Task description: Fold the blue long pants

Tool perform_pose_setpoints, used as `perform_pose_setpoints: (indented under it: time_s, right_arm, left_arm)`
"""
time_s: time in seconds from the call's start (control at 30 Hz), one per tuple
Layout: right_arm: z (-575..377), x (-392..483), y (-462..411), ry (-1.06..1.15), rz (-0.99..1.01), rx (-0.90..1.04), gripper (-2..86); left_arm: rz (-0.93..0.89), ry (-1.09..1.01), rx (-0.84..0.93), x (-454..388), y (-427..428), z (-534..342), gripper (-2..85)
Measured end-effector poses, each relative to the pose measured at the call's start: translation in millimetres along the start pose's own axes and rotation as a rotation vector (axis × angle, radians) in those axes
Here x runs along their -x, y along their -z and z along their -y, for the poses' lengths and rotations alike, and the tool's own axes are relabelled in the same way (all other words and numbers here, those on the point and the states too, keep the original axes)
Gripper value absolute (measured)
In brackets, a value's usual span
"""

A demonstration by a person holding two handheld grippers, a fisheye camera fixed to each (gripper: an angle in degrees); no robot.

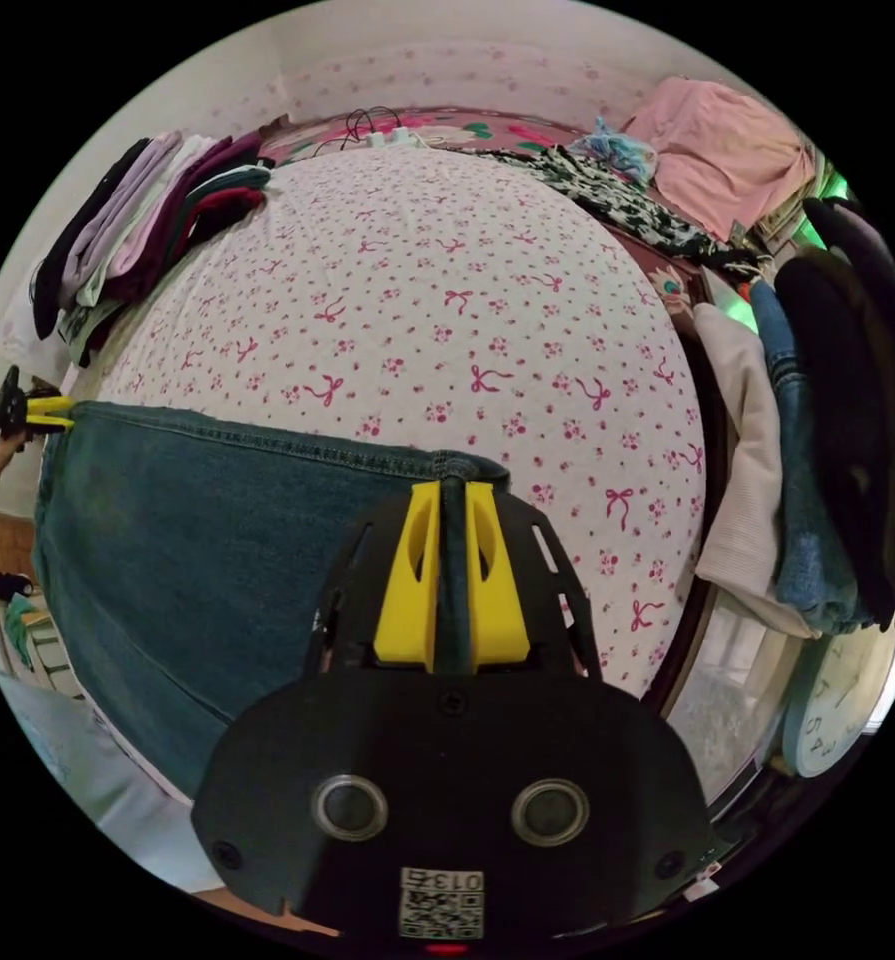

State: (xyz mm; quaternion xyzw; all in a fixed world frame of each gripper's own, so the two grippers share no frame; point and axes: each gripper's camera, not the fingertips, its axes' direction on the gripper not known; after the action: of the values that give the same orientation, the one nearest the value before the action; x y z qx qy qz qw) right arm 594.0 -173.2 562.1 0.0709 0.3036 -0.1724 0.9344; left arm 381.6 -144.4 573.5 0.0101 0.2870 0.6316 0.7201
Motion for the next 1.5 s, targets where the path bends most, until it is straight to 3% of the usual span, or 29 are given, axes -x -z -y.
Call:
perform_pose_setpoints:
  time_s: [0.07, 0.27, 0.4, 0.53, 0.7, 0.83, 0.97, 1.17, 1.3, 1.43, 1.5]
  right_arm:
    - [-4, 13, 10, 0.024, -0.037, -0.023, 2.2]
    - [-22, 48, 62, 0.070, -0.177, -0.131, 1.4]
    - [-27, 54, 88, 0.054, -0.190, -0.193, 2.1]
    - [-17, 54, 78, -0.066, -0.169, -0.087, 3.1]
    - [-55, 67, 143, -0.178, -0.255, -0.255, 2.8]
    - [-112, 134, 181, -0.016, -0.134, -0.297, 1.1]
    - [-188, 245, 188, 0.141, -0.019, -0.258, 0.5]
    - [-272, 385, 206, 0.198, 0.130, -0.188, 0.3]
    - [-300, 440, 218, 0.296, 0.058, -0.123, 0.2]
    - [-317, 466, 224, 0.354, -0.121, -0.040, 0.2]
    - [-318, 470, 241, 0.340, -0.087, -0.053, 0.4]
  left_arm:
    - [-0.043, -0.034, 0.008, 2, 2, -1, 3.7]
    - [0.113, -0.046, -0.024, -8, 31, -19, 0.5]
    - [0.144, 0.102, -0.138, 9, 48, -39, 0.9]
    - [0.088, 0.190, -0.058, 14, 30, -50, 2.8]
    - [0.124, 0.473, -0.184, 31, 60, -131, 6.0]
    - [-0.065, 0.575, -0.266, 17, 71, -223, 1.9]
    - [-0.077, 0.628, -0.265, -32, 73, -289, 0.6]
    - [-0.132, 0.668, -0.228, -100, 61, -364, 0.2]
    - [-0.159, 0.718, -0.176, -109, 43, -407, 0.0]
    - [-0.216, 0.778, -0.243, -100, 50, -453, 0.2]
    - [-0.177, 0.860, -0.284, -98, 58, -480, 0.8]
